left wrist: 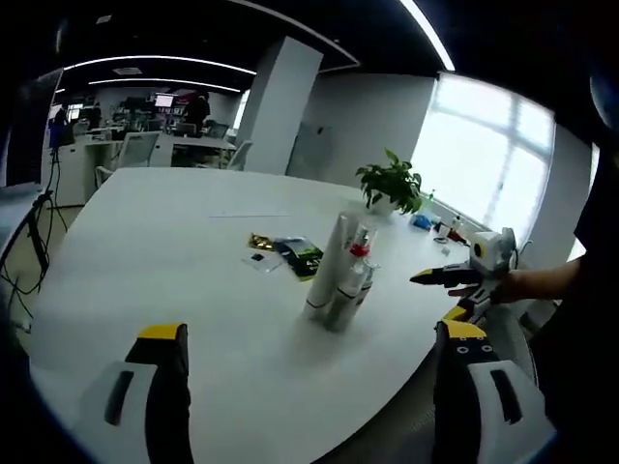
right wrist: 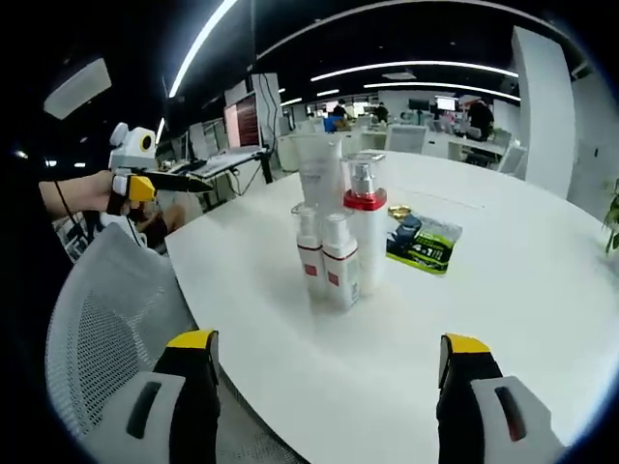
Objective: Arrange the skincare products in the storage area until every visible bottle or jar stands upright without overlapping.
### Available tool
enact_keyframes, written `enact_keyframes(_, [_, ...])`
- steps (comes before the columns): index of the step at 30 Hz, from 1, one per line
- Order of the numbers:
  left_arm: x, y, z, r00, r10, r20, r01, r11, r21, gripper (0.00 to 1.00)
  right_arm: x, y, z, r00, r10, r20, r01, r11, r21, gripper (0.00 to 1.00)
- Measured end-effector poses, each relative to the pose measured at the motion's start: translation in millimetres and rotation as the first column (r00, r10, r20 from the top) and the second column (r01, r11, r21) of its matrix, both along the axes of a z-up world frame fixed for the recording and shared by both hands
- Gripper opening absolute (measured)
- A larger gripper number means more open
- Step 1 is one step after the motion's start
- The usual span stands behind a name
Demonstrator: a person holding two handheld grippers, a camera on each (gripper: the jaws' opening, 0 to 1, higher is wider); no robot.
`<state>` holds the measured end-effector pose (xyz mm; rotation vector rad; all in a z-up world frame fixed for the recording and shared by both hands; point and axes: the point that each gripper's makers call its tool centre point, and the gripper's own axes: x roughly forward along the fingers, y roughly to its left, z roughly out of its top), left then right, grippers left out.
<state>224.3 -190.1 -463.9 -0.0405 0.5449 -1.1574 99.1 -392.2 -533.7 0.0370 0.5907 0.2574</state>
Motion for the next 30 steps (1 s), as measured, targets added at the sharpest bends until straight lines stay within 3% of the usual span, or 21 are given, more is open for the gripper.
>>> enact_keyframes(4, [7.2, -6, 1.4, 1.0, 0.002, 0.004, -0.002, 1.0, 0.0, 0.99, 7, -3, 12.9, 0.995, -0.029, 0.091, 0.029, 1.0, -0.004, 0.98])
enact_keyframes(8, [13.6, -15, 2.9, 1.0, -0.004, 0.007, 0.004, 1.0, -0.005, 0.99, 4, -9, 11.2, 0.995, -0.041, 0.096, 0.043, 0.999, -0.024, 0.87])
enact_keyframes(11, [19.1, -20, -0.3, 1.0, -0.02, 0.002, 0.02, 1.0, 0.016, 0.99, 4, -12, 12.0, 0.992, -0.061, 0.108, 0.063, 0.998, -0.013, 0.94])
enact_keyframes(22, [41.3, -45, -14.2, 0.995, -0.099, 0.003, 0.098, 0.991, 0.095, 0.98, 5, -23, 3.1, 0.992, -0.1, 0.076, 0.1, 0.995, 0.009, 0.99])
enact_keyframes(30, [60.6, -62, -30.0, 0.983, -0.184, 0.009, 0.18, 0.969, 0.168, 0.94, 6, -29, -2.9, 0.991, -0.127, 0.041, 0.127, 0.992, 0.011, 0.97])
